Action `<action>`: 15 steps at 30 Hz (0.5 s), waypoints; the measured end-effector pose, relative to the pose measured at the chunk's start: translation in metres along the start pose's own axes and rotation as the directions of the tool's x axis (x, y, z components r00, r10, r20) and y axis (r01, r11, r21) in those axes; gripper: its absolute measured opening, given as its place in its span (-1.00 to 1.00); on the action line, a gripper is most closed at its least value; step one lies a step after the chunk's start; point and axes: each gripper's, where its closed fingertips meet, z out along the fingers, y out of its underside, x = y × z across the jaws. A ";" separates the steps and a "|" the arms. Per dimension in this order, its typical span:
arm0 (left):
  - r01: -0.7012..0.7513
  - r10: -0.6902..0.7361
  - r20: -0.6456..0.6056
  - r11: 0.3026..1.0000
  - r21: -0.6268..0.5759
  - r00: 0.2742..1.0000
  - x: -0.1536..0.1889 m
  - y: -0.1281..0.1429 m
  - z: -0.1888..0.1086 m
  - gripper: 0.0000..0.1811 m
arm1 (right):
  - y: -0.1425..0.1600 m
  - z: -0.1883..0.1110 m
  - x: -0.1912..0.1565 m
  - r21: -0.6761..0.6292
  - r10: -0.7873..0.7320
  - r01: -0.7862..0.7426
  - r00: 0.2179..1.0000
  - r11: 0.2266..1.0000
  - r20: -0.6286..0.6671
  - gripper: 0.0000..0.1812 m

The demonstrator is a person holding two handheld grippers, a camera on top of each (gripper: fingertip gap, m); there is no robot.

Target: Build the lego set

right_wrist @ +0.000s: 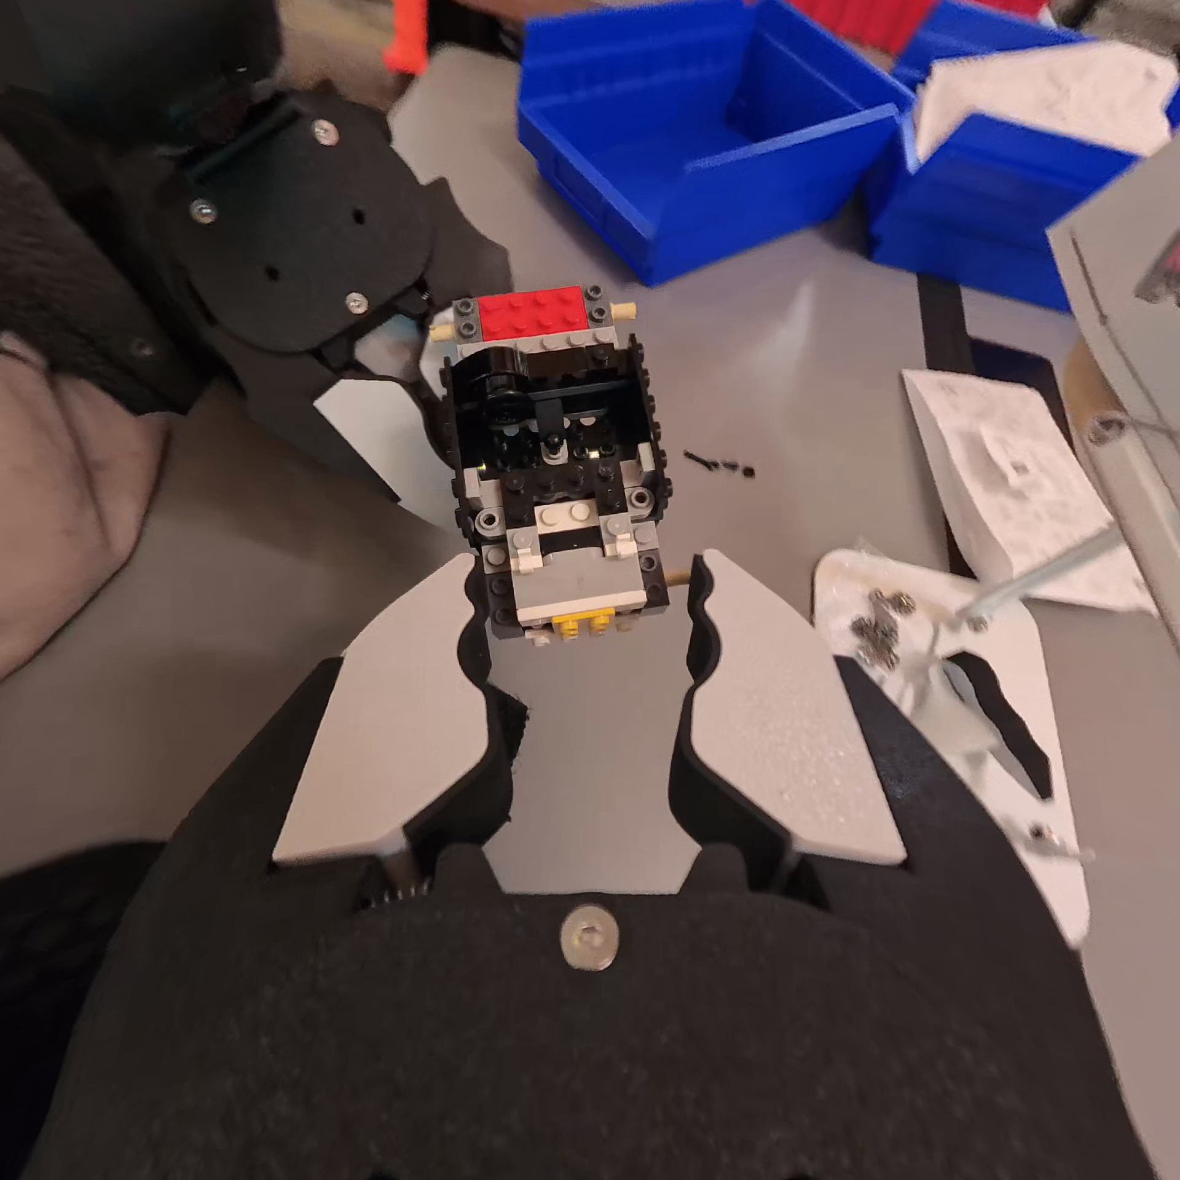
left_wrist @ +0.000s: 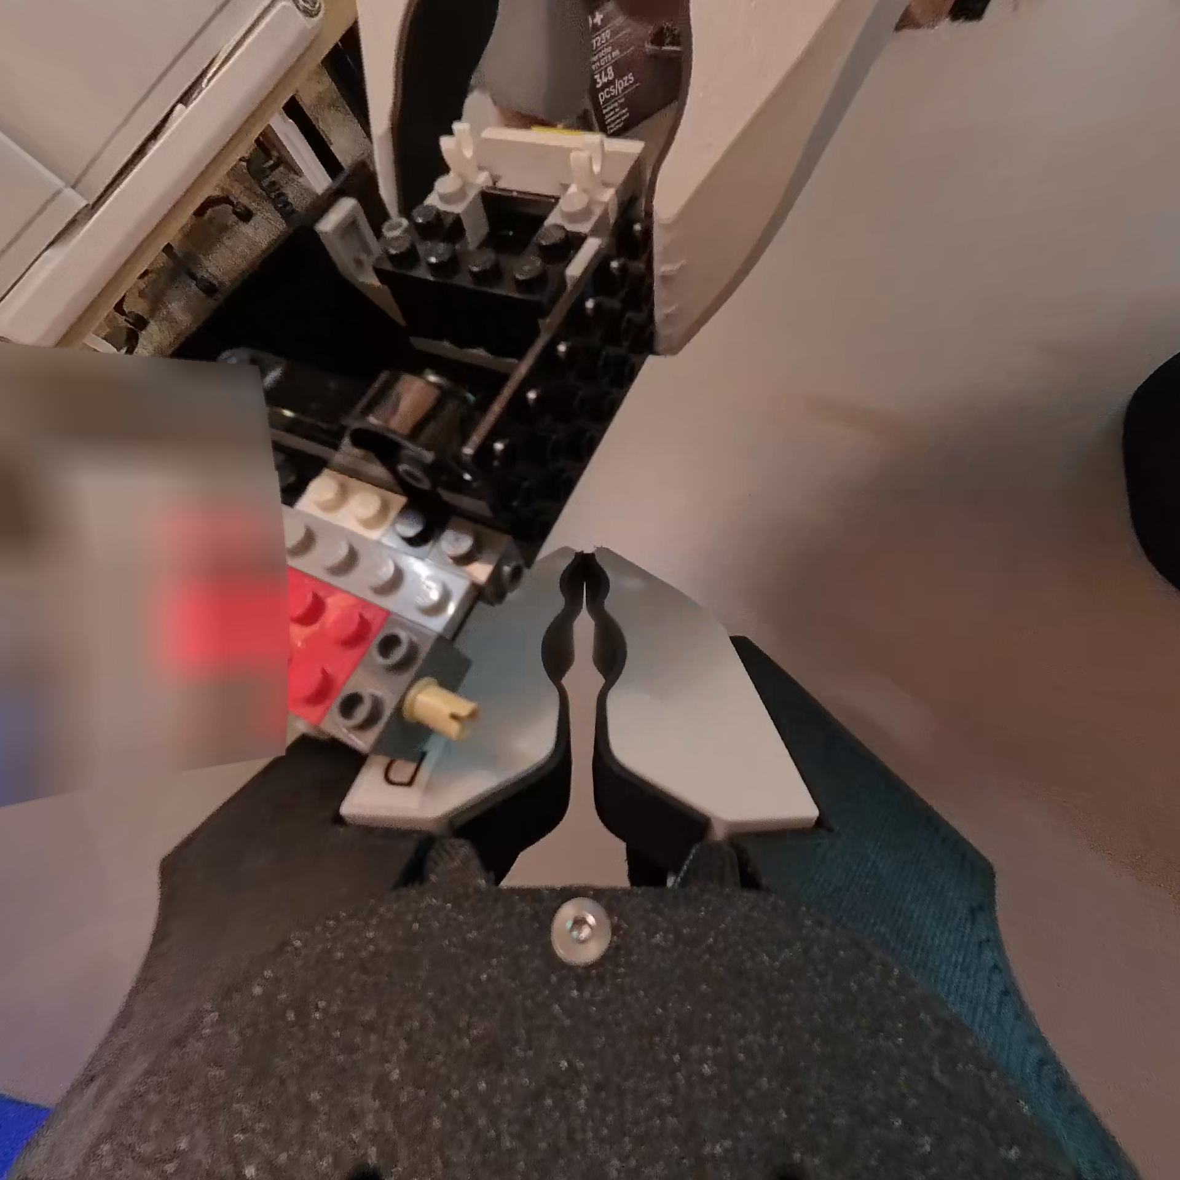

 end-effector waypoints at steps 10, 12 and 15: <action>0.031 -0.031 0.013 1.000 0.001 0.999 -0.008 0.003 0.001 -1.00 | -0.004 -0.003 0.004 -0.092 0.116 -0.135 0.976 0.987 -0.187 -0.33; 0.036 -0.036 0.018 0.999 0.001 0.999 -0.010 0.003 0.001 -1.00 | -0.007 -0.002 0.002 -0.085 0.148 -0.169 0.966 0.982 -0.213 -0.33; 0.042 -0.042 0.028 0.999 -0.001 0.999 -0.014 0.004 0.002 -1.00 | -0.009 0.000 0.005 -0.075 0.225 -0.255 0.933 0.964 -0.281 -0.33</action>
